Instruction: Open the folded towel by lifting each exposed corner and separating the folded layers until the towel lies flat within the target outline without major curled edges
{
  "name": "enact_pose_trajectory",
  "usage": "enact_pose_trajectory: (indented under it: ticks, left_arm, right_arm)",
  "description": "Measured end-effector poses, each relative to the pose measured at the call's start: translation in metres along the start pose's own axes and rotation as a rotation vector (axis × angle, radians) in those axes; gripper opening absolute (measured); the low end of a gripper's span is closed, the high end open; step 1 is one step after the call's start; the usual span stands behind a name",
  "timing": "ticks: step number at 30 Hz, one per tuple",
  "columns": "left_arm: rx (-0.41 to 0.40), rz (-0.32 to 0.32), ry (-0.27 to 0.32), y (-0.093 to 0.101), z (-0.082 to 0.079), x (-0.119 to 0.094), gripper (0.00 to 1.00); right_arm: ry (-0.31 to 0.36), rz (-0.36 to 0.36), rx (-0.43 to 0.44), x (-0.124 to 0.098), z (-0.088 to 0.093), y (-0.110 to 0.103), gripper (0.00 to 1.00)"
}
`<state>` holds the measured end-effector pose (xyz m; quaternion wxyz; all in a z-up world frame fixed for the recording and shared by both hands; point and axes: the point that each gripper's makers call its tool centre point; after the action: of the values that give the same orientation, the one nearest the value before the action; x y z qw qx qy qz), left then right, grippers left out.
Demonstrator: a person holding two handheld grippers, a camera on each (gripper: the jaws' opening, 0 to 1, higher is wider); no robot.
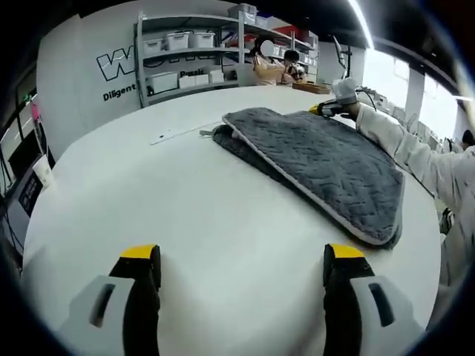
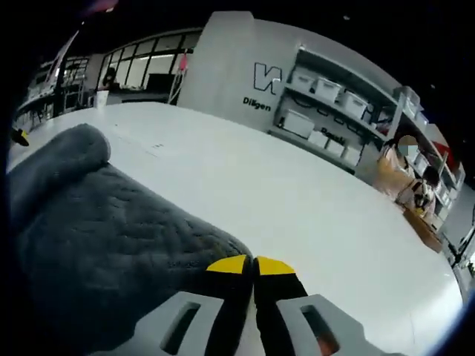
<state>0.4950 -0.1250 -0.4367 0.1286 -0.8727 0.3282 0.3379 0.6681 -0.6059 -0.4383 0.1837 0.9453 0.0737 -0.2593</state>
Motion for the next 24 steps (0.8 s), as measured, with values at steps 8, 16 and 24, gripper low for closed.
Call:
enact_pose_trajectory:
  ticks: [8,16,24]
  left_arm:
    - [0.0,0.001,0.003,0.0,-0.001,-0.001,0.9]
    - [-0.004,-0.001,0.001,0.0,0.0,-0.003,0.89]
    - [0.006,0.019,0.043,0.006,-0.01,-0.006,0.91]
  right_arm:
    - [0.029,0.014,0.018,-0.017,-0.016,0.005,0.04]
    - [0.015,0.037,0.042,-0.04,-0.025,0.007,0.2]
    - [0.049,-0.008,0.064,-0.062,-0.032,-0.001,0.49]
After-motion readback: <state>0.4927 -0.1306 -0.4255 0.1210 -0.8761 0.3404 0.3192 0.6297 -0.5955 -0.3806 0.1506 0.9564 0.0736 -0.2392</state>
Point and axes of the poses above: the point that each gripper's makers call its tool centre point, and the gripper's own axes: x roughly forward along the fingers, y roughly to its right, z roughly out of its underside, and after that the axes turned 4 degrees about -y, right-handed
